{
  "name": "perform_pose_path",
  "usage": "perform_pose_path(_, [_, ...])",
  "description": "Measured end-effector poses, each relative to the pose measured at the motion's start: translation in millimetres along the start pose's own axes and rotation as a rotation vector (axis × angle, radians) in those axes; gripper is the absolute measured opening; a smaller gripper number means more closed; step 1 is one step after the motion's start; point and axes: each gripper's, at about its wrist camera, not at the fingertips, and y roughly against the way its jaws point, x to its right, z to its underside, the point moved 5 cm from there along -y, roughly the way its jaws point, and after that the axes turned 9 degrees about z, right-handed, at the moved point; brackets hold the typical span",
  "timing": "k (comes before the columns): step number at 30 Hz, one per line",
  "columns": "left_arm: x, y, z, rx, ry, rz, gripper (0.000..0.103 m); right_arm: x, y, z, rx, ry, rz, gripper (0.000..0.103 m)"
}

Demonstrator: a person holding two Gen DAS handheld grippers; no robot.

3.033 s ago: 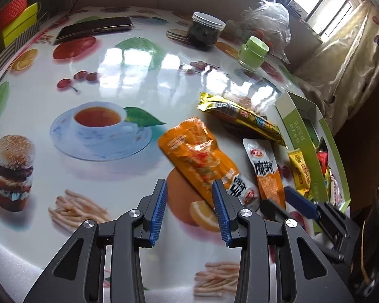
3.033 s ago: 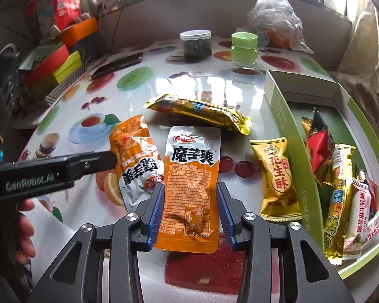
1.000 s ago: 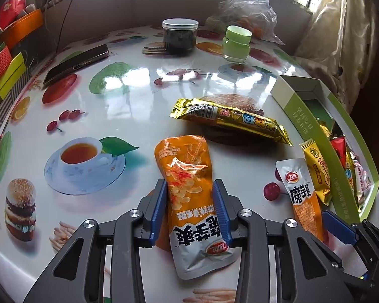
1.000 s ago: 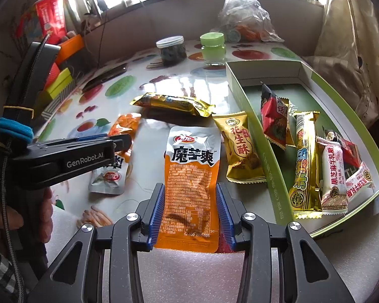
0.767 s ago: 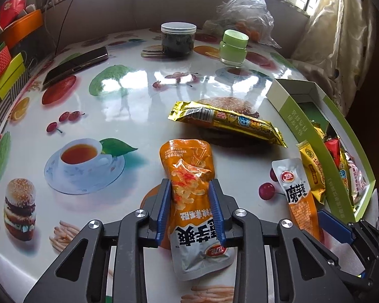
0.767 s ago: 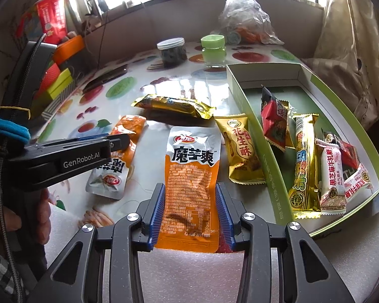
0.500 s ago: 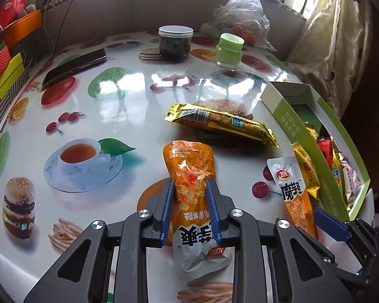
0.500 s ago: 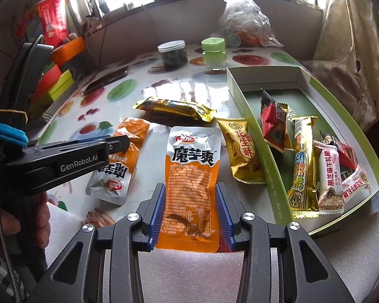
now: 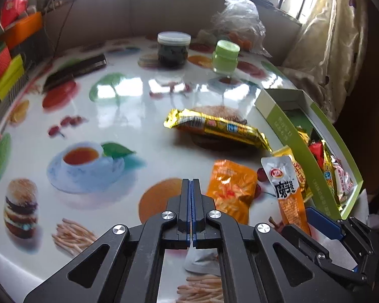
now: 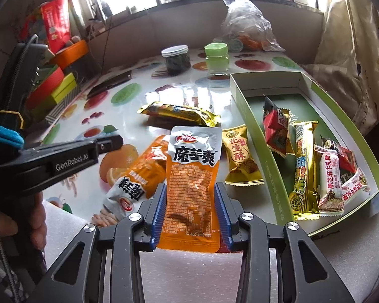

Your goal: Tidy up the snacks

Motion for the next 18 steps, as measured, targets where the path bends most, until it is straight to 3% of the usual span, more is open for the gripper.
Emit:
perform_pose_path(3, [-0.6,-2.9,4.7,-0.018,0.031,0.036,0.001,0.0,0.7,0.0,0.002,-0.002,0.001,0.036])
perform_pose_path(5, [4.1,-3.9,7.1,-0.026,0.008,0.047,0.015,0.5,1.6,0.0,0.004,-0.004,0.002,0.036])
perform_pose_path(7, [11.6,-4.3,8.2,-0.033,-0.030,0.074,0.042,1.0,3.7,-0.6,0.010,-0.005,0.004,0.036])
perform_pose_path(8, [15.4,-4.6,8.6,-0.039,-0.047,0.091,0.045,1.3,5.1,-0.8,0.013,-0.005,0.005,0.036])
perform_pose_path(11, [26.4,-7.7,10.5,-0.076,-0.120,0.114,0.047,2.4,9.7,-1.6,0.024,-0.009,0.008,0.036])
perform_pose_path(18, [43.2,-17.0,25.5,-0.152,-0.279,0.079,0.051,6.3,14.2,-2.3,0.035,-0.022,0.009,0.036])
